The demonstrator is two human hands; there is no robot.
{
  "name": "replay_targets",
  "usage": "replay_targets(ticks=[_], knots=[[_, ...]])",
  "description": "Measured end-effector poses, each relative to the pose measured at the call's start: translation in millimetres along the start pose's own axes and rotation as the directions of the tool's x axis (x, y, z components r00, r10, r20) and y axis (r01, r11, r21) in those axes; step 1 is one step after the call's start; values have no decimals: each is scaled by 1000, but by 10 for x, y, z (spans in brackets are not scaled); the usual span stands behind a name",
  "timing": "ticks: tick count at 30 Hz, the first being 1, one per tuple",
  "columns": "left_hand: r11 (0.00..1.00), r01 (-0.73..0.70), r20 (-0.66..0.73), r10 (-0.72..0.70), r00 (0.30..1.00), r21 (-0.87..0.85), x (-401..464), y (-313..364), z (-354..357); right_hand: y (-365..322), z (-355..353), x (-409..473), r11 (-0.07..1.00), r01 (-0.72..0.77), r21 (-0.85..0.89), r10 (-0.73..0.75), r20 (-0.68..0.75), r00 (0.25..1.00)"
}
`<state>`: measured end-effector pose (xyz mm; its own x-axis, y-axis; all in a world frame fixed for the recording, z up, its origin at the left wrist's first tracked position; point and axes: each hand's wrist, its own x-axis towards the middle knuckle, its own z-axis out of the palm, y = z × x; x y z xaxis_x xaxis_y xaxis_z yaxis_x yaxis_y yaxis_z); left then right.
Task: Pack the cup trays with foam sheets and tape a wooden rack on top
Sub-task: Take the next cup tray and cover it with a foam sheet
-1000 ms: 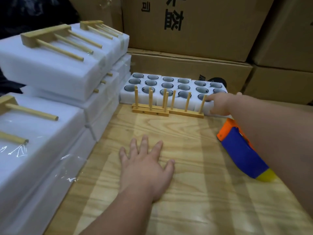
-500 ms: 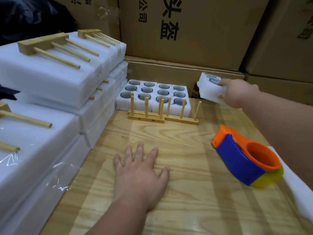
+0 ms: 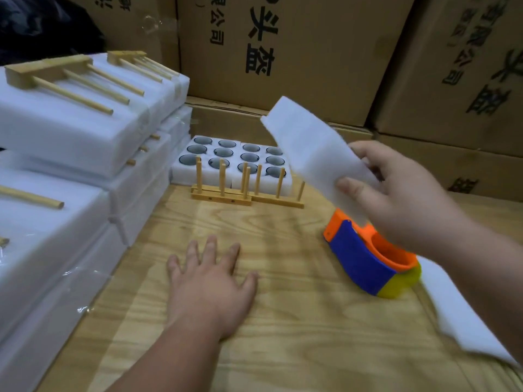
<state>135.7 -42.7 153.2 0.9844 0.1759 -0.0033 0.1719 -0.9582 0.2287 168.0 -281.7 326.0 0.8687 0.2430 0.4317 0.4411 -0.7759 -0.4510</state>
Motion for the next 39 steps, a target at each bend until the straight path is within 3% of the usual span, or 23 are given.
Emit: replay_targets(ticks=[5,11,15,18,20,25,29,39], knots=[[1000,-7,18,7,1000,6,-21,20,-59,-255,220,-571,999,33,39,-38,136,990],[1000,-15,43,16,999,-19,-52,17,-109,-258,397,-945,994,54,-97,-26,267,963],[1000,-19,49,20,999,-22,-41,0,-121,-245,496,-1153,950,140,-280,-2,444,896],[997,-6,12,7,1000,-75,-37,8,-105,-226,497,-1182,930,199,-308,4,552,834],[992,2,-16,-4,1000,-124,-27,-2,-83,-219,444,-1137,946,173,-273,6,550,835],[943,36,-111,-77,991,-331,-8,-39,-59,-209,498,-1082,988,48,-149,6,342,940],[903,29,-134,-95,986,-429,-26,-66,-67,-171,816,-1168,963,63,-263,63,445,893],[878,-52,-170,-34,985,-475,-28,-109,-96,-267,836,-1385,970,27,-243,83,433,898]])
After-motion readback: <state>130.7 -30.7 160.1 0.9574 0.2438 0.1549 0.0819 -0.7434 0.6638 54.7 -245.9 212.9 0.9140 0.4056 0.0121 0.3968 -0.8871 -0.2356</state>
